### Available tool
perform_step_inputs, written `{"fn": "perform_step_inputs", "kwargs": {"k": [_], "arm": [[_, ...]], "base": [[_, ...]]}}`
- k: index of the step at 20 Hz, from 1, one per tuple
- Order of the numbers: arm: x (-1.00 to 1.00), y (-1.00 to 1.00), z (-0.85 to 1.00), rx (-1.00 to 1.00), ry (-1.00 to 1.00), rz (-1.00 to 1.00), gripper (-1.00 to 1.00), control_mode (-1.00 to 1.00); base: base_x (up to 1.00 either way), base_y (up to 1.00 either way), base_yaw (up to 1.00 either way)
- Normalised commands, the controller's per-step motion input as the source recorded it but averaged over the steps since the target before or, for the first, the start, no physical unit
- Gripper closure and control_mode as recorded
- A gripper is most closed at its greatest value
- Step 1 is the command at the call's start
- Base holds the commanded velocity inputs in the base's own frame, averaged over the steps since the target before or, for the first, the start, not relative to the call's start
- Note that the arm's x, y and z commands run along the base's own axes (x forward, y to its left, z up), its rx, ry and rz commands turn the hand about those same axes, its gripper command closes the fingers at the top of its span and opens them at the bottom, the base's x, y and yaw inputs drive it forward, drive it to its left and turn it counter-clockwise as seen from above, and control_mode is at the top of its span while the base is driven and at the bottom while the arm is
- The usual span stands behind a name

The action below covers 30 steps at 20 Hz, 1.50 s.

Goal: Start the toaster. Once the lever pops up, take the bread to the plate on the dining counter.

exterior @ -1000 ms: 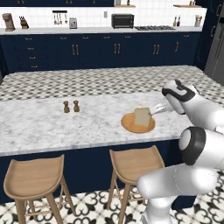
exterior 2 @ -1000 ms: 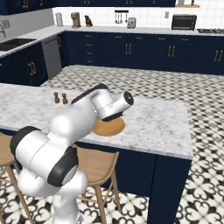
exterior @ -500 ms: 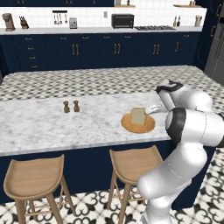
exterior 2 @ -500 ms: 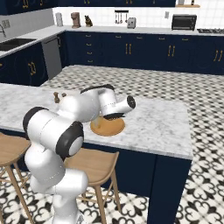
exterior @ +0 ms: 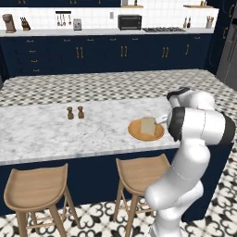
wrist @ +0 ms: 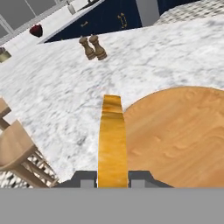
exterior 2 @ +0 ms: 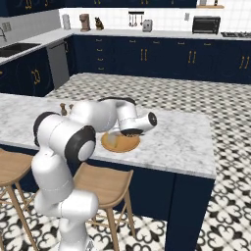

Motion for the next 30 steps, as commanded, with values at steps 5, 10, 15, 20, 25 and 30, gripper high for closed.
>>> {"fn": "perform_step_inputs", "kwargs": {"k": [5, 10, 15, 20, 25, 30], "arm": [[0.27, 0.0, -0.25, 0.0, 0.0, 0.0, 1.0, -1.0], [0.45, 0.13, -0.27, 0.0, 0.0, 0.0, 1.0, -1.0], [0.22, 0.14, -0.23, 0.0, 0.0, 0.0, 1.0, -1.0], [-0.08, 0.2, -0.38, 0.0, 0.0, 0.0, -1.0, -1.0], [-0.05, 0.0, -0.09, -0.01, 0.0, 0.0, -1.0, -1.0], [0.04, -0.04, -0.11, -0.18, -0.02, -0.03, -1.0, -1.0]], "base": [[0.0, 0.0, 0.0], [0.0, 0.0, 0.0], [0.0, 0.0, 0.0], [0.0, 0.0, 0.0], [0.0, 0.0, 0.0], [0.0, 0.0, 0.0]]}}
